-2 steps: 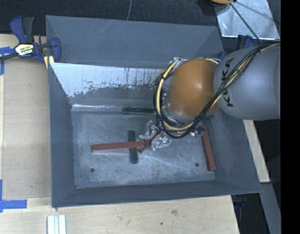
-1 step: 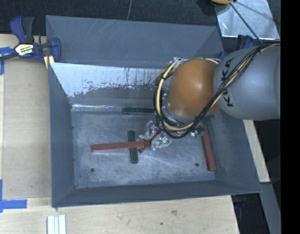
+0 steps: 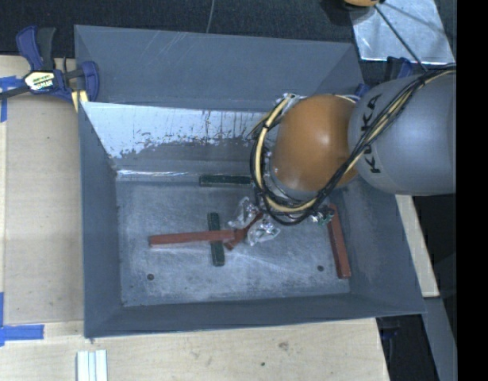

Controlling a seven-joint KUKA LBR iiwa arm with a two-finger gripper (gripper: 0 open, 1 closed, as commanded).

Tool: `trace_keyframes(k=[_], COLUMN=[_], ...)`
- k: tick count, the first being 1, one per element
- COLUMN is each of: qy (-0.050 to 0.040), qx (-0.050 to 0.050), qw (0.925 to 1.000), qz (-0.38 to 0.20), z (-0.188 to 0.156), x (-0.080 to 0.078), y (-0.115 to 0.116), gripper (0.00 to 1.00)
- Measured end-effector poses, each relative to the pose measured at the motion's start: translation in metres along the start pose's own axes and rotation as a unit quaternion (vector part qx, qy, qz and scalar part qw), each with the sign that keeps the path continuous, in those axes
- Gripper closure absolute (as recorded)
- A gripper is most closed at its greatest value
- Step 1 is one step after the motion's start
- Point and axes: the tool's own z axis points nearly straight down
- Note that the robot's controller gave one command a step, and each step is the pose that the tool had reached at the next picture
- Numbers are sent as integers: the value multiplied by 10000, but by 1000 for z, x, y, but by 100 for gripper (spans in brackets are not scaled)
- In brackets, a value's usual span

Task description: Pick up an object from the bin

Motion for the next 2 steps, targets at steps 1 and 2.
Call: trace_keyframes(k=[1,2], qy=[95,92], qx=[-40,-28], qw=[9999,10000], qz=[3,12], z=[-14,-32], x=[4,2], y=[1,0], gripper=[100,100])
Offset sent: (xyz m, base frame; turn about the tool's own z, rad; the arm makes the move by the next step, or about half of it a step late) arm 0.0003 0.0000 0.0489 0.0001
